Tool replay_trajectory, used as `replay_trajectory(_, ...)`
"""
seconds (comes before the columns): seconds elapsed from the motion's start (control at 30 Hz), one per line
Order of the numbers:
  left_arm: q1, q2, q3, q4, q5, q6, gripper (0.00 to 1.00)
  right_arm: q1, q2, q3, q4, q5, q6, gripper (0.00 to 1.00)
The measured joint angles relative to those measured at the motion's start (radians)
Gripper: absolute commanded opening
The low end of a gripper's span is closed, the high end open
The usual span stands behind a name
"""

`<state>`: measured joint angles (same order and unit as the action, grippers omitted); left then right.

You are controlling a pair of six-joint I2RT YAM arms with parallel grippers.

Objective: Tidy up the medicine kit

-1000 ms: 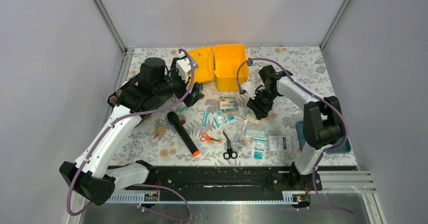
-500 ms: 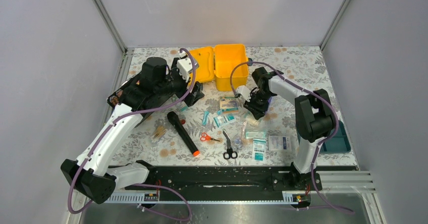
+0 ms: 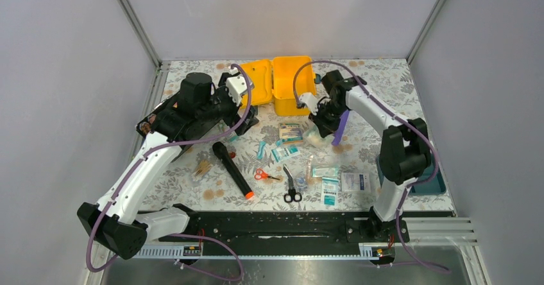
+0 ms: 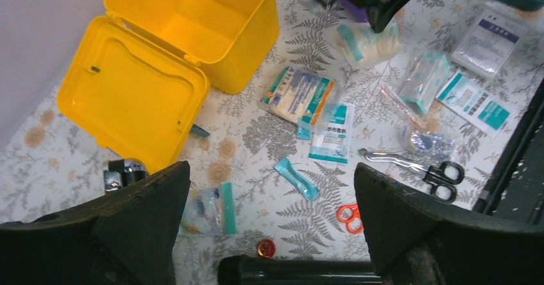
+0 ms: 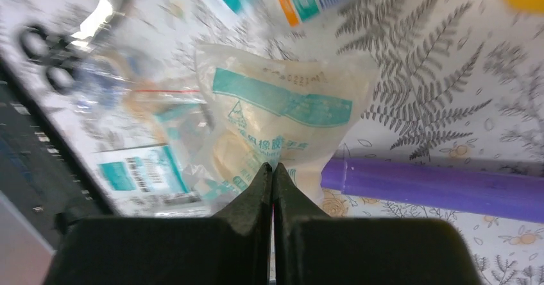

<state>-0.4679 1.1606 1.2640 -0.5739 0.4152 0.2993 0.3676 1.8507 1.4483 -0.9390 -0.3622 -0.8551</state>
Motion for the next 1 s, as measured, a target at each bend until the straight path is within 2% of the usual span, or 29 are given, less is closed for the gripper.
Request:
replay_trajectory(0.23,0.0,-0.053,-0.016,0.052,0.056,0.196,0.99,0.0,-0.076,0.293,-0.245,-0.253,-0.012,0.0)
replay_trajectory(0.4,-0.019,-0.099,-0.014,0.071,0.16,0.417,0.94,0.0,-0.05,0.529,-0.468,-0.449,-0.085,0.0)
replay_trajectory(0.5,-0.046,-0.096,-0.014,0.064,0.204,0.584,0.9,0.001,0.007,0.664,-0.528,-0.556,-0.09,0.0)
replay_trajectory(0.67,-0.076,-0.083,-0.014,0.051,0.267,0.826,0.81,0.008,0.045,0.705,-0.57,-0.638,-0.091,0.0)
replay_trajectory(1.0,-0.09,-0.019,-0.014,0.073,0.405,1.063,0.75,0.053,0.06,0.8,-0.57,-0.651,-0.085,0.0)
